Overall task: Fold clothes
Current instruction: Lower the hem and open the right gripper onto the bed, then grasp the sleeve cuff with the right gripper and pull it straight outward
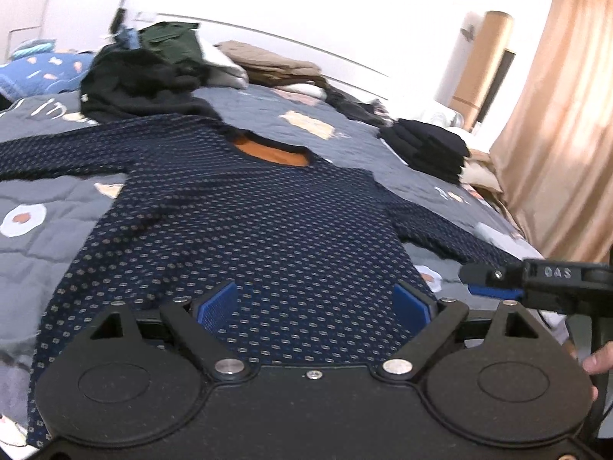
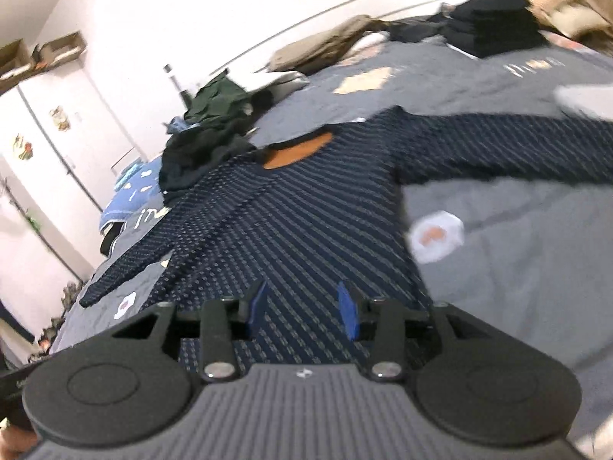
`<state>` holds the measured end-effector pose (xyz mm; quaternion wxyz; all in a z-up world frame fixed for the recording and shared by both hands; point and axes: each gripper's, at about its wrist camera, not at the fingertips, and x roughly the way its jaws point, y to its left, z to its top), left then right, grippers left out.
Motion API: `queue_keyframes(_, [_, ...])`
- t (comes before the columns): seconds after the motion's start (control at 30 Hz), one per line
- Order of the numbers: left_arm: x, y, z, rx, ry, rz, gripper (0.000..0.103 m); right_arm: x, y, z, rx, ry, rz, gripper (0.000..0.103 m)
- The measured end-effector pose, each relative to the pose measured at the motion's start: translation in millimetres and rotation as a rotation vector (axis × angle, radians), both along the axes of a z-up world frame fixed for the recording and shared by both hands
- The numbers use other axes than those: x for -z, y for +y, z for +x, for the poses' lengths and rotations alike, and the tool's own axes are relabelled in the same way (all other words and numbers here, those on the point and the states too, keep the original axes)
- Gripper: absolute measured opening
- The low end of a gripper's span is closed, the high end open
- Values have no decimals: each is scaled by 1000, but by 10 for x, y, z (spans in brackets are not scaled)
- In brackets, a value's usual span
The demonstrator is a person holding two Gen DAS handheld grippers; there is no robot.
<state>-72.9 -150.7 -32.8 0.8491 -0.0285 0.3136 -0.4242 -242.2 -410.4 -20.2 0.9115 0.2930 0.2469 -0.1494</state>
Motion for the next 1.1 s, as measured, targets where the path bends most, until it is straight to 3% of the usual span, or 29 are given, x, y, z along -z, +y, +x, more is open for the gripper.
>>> queue_keyframes(0.17, [-57,87,199,-39,16,-16,87,45,-79,381,-38,-15,-21,40])
queue_keyframes(0.3, [-147,64,451,-47,-54,22,87,194,-167,516,-53,-30,-5,40])
queue_keyframes(0.63, [42,-51,853,-99,-46,46,87,237,-604,829,-38,19,-34,40])
queue_keyframes(0.83, [106,-175,861,-46,-37,60,87,265,-1142,513,161,67,-34,40])
queue_keyframes(0.97, [122,-204,850,-9,-14,57,87,194,-1605,8,355,74,-47,40])
queue_keyframes(1.1, [132,-284,741,59,11,50,87,181,-2014,-691,566,45,28,40])
